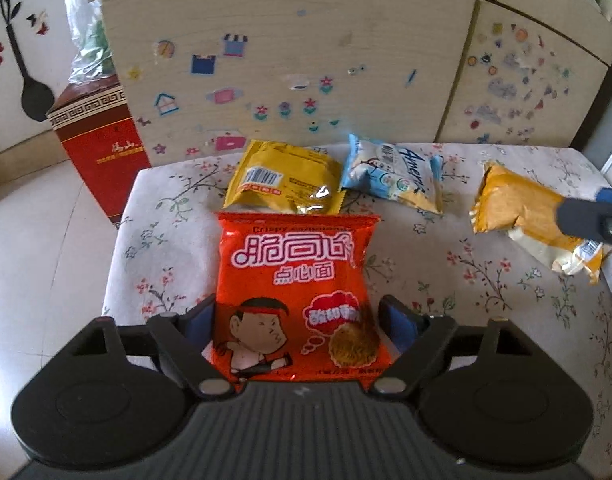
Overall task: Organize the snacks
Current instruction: 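Grasp the red crispy noodle bag with the left tool while the right tool reaches the orange bag, then grasp the orange bag with the right tool while the left tool holds the red bag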
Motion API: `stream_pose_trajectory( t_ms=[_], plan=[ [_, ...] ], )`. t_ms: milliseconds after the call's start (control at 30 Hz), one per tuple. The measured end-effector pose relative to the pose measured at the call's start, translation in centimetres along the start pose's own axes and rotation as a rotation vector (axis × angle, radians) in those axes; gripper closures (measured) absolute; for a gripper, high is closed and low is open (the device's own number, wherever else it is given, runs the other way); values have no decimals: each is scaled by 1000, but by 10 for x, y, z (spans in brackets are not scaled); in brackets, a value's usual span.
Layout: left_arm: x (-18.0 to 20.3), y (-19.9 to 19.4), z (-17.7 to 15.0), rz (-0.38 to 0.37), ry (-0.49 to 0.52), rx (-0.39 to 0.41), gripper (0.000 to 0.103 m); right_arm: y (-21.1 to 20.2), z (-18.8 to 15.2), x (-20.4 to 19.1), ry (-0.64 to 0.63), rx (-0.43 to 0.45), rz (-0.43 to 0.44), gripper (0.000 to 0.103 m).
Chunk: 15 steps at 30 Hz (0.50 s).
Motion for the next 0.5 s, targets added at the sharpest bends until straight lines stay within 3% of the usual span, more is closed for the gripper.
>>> stream_pose_trajectory(
  t_ms=[400, 500],
  plan=[
    [4, 6, -1, -29, 45, -7, 0, 39, 4, -1, -62, -55, -74, 8],
    [5, 6, -1, -32, 44, -5, 0, 46, 2, 2, -14, -95, -35, 8]
  ],
)
Point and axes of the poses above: each gripper's, at about its wrist camera, not at the fingertips, and y roughly the way its jaws point, x to its right, z to its top, the point moved 5 cm from there along y, roughly the way its jaws point, and after that the axes turned 6 degrees about -x, right-handed, at the moved point
